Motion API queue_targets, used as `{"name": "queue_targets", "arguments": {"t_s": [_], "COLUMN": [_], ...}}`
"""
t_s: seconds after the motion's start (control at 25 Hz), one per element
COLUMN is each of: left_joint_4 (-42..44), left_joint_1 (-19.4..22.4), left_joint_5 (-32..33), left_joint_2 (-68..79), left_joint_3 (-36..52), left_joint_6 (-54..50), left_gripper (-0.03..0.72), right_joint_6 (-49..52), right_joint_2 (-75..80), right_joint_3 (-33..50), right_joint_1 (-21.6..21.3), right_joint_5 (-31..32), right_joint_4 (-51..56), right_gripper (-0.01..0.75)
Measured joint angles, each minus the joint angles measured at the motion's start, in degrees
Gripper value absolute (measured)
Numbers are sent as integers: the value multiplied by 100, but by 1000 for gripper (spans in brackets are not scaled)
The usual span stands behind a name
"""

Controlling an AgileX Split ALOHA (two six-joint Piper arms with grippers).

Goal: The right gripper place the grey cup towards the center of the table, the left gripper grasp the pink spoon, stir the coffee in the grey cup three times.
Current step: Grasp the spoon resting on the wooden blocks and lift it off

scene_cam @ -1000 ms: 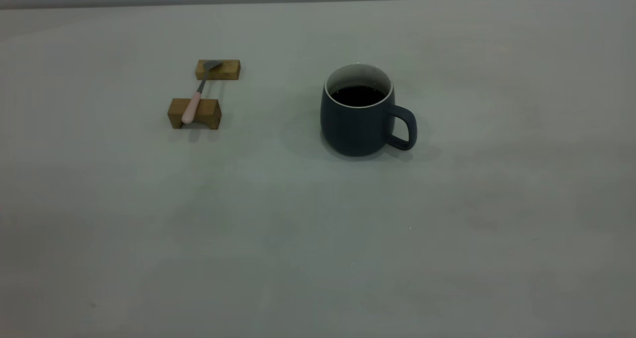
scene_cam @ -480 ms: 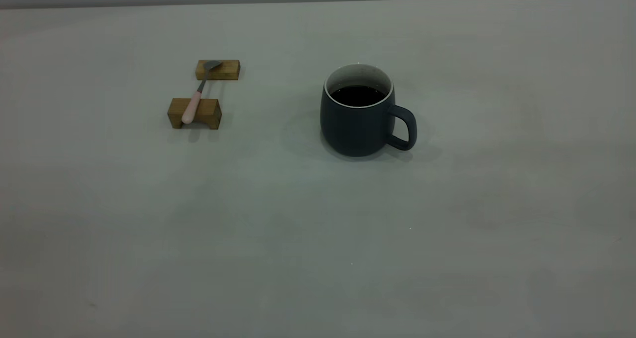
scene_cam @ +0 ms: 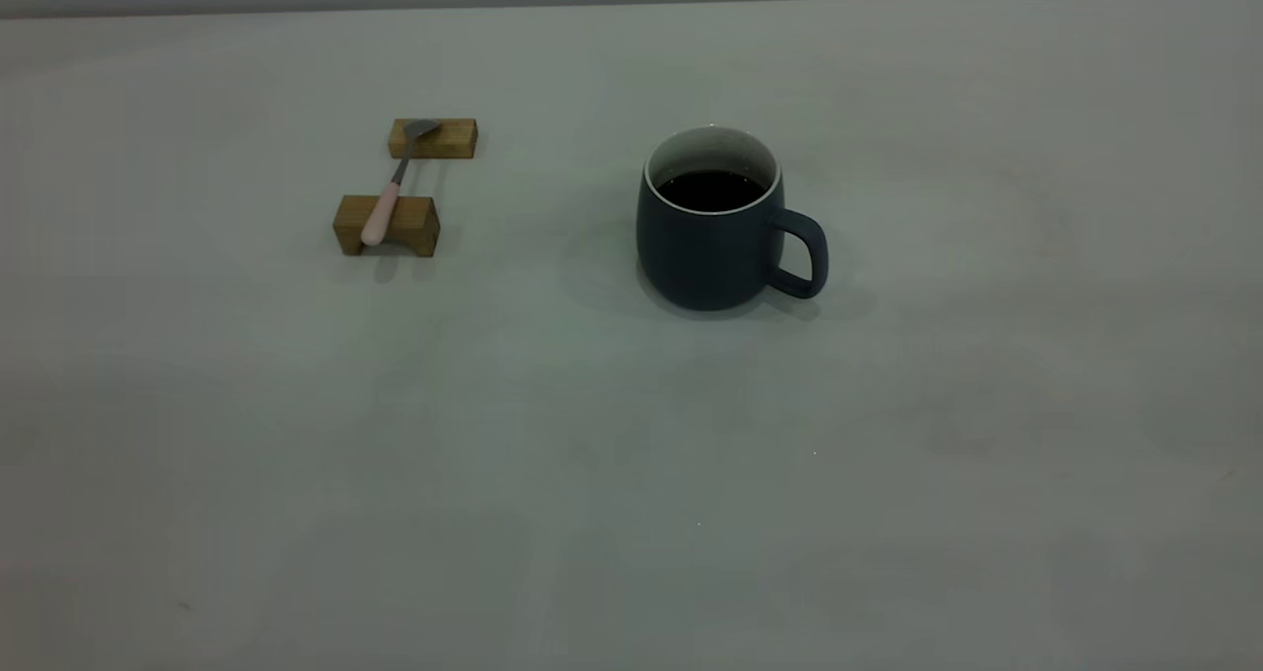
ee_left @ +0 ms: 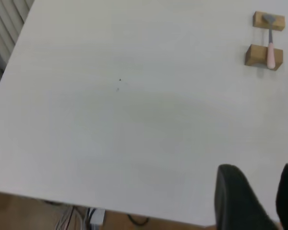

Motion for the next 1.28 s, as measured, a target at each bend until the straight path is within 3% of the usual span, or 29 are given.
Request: {"name": "queue_targets", "arguments": {"t_s": [0.12, 0.28, 0.4, 0.68, 0.96, 1.28], "left_joint_4": [-16, -207, -563, -732, -743, -744], "left_joint_1": [0, 0, -40, -801, -1568, -1710], "left_joint_5": [-709, -1643, -2141, -3140, -3422, -3674], "left_joint_2": [1302, 3174, 4538, 7447, 9773, 11197], "left_joint_3": [-230, -556, -780, -1639, -2977, -4023], "left_joint_6": [0, -83, -89, -89, -101, -245], "left_gripper": [406, 602, 676, 673, 664, 647], "right_joint_6": [0, 0, -11, -11, -11, -11], "right_joint_2": [0, 0, 0, 0, 0, 0], "right_joint_3": [0, 0, 0, 0, 0, 0], "right_joint_1": [0, 0, 0, 0, 0, 0], "right_joint_5": [0, 0, 0, 0, 0, 0], "right_joint_4": [0, 0, 0, 0, 0, 0], "right_gripper": [214, 219, 223, 230, 236, 237]}}
